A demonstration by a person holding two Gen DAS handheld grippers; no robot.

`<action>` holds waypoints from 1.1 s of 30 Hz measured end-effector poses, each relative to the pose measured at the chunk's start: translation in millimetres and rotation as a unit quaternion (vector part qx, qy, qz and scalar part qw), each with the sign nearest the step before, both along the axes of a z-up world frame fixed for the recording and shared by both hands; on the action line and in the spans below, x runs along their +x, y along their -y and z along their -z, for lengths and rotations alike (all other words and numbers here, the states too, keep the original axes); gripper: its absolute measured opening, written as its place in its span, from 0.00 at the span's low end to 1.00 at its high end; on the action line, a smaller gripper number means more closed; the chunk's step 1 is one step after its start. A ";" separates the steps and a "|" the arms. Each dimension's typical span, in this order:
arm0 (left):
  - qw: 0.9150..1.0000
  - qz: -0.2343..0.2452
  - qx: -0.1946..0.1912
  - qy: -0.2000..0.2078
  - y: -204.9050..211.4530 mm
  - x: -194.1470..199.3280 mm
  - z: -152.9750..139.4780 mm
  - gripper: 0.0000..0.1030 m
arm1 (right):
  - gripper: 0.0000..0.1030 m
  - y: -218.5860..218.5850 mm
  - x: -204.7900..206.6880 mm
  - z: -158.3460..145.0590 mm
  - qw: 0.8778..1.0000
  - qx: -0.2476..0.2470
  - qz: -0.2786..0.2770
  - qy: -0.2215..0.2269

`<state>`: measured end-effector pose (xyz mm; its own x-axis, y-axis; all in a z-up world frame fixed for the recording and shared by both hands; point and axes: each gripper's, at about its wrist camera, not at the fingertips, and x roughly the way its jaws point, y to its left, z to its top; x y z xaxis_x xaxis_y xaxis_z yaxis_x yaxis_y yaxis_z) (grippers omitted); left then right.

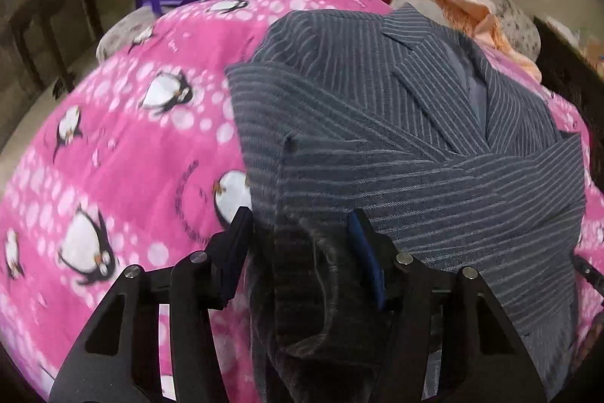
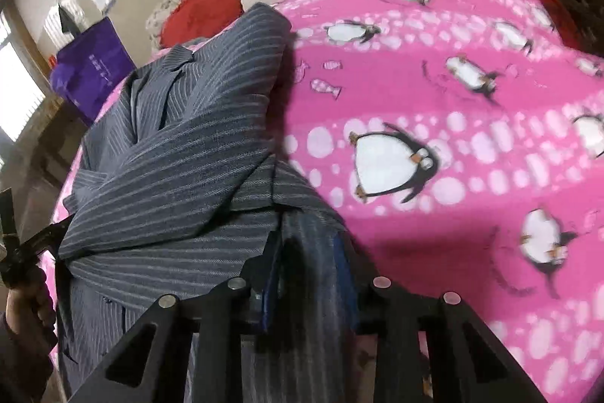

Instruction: Fold large clothes

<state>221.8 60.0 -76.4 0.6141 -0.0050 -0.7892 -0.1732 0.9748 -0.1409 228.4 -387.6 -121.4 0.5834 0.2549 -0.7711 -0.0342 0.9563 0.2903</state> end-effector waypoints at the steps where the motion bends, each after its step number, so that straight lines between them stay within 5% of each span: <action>1: 1.000 -0.005 -0.006 0.009 -0.5 -3.2 -2.7 0.52 | 0.26 -3.3 -4.3 -12.4 0.999 -0.024 0.014 0.021; 4: 0.999 0.000 -0.013 0.039 2.7 -8.6 -11.3 0.52 | 0.26 -22.6 -1.9 -52.3 0.995 -0.001 0.010 0.101; 8: 1.000 0.004 -0.007 0.020 8.6 0.7 1.6 0.52 | 0.26 -87.3 32.9 -76.7 0.986 0.035 -0.080 0.142; 11: 1.000 -0.001 -0.012 0.009 2.3 3.2 17.4 0.62 | 0.26 -106.4 68.0 -45.2 0.989 -0.021 -0.106 0.096; 13: 0.999 0.001 -0.037 0.019 -4.4 0.3 21.2 0.64 | 0.16 -93.2 93.9 -8.7 0.994 -0.065 -0.080 0.045; 15: 0.999 0.002 -0.042 0.024 -5.6 -1.3 22.4 0.64 | 0.08 -76.9 93.2 -1.7 0.994 -0.035 -0.078 0.068; 18: 0.999 0.002 -0.033 0.025 -2.6 -2.2 23.0 0.64 | 0.08 -73.8 93.3 -14.9 0.996 -0.016 -0.060 0.065; 21: 0.999 0.003 -0.025 0.025 -0.2 -1.6 23.8 0.64 | 0.13 -70.6 97.1 -41.8 0.993 0.003 -0.031 0.114; 24: 0.999 0.006 -0.027 0.025 -0.2 0.0 25.0 0.66 | 0.14 -63.4 124.6 -22.1 0.998 -0.038 -0.011 0.046; 28: 1.000 0.010 -0.013 0.019 4.5 3.4 26.4 0.71 | 0.14 -56.7 125.6 -29.5 0.999 -0.032 -0.011 0.032; 33: 1.000 0.016 -0.008 0.016 8.2 6.9 26.5 0.76 | 0.14 -67.1 75.1 -77.4 0.993 -0.057 -0.028 0.095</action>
